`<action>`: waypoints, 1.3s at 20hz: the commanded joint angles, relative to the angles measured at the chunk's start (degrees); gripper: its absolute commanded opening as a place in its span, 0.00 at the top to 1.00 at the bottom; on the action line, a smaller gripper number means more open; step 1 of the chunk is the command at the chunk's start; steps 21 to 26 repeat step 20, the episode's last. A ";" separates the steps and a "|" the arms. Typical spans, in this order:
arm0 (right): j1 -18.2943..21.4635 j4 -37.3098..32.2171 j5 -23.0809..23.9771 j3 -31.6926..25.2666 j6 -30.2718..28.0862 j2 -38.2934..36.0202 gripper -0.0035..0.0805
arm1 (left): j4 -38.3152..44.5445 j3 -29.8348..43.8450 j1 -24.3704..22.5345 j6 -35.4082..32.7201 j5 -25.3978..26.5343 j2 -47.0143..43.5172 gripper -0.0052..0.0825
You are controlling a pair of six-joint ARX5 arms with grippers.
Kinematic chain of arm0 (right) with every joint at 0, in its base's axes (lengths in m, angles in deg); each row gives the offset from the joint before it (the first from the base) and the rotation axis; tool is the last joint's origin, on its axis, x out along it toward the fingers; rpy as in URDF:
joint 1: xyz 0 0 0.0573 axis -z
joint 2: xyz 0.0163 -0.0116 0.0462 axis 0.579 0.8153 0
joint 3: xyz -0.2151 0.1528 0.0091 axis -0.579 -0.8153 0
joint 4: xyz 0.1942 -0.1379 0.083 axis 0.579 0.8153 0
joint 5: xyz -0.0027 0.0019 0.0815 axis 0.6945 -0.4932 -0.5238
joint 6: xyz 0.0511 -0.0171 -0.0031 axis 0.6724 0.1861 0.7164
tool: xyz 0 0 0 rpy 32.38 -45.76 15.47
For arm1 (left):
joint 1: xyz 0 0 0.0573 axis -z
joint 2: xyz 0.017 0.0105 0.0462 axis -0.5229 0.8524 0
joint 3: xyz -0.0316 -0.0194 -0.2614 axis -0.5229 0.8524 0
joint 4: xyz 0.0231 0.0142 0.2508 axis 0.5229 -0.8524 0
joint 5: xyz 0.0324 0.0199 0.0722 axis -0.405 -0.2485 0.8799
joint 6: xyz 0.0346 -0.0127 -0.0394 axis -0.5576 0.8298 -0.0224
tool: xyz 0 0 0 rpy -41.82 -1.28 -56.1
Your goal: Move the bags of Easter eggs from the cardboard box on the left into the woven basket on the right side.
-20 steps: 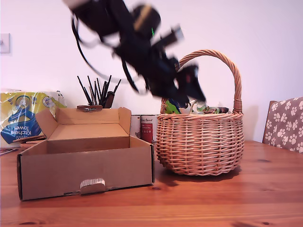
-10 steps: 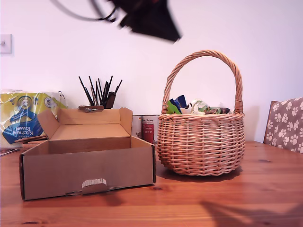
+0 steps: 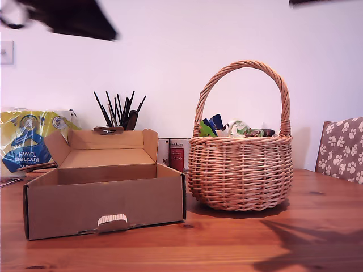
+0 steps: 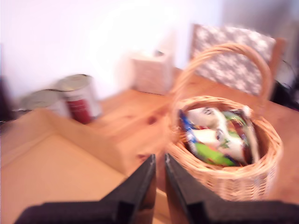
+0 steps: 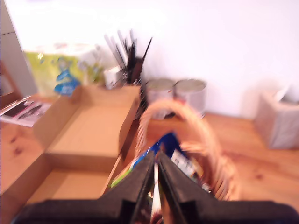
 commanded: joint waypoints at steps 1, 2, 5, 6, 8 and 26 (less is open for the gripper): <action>-0.07 -1.20 -1.01 -2.71 0.22 -0.87 0.97 | 0.96 5.84 -0.57 1.49 1.77 -3.65 0.90; -0.61 -1.09 -0.94 -3.65 0.24 -1.46 0.97 | 0.92 8.50 -0.68 1.68 2.71 -7.19 0.90; -1.88 2.19 1.22 -4.90 0.13 -5.79 0.97 | -2.71 12.74 -0.48 4.04 4.11 -17.29 0.90; -2.40 2.86 1.97 -4.87 0.13 -7.87 0.97 | -4.09 12.74 -0.46 4.07 4.11 -20.00 0.90; -3.23 3.17 2.38 -4.70 0.09 -12.59 0.97 | -5.90 12.72 -0.33 4.17 3.87 -24.13 0.90; -3.28 9.70 2.08 -4.70 0.09 -15.15 0.97 | -10.51 12.70 -0.26 4.44 4.11 -25.20 0.90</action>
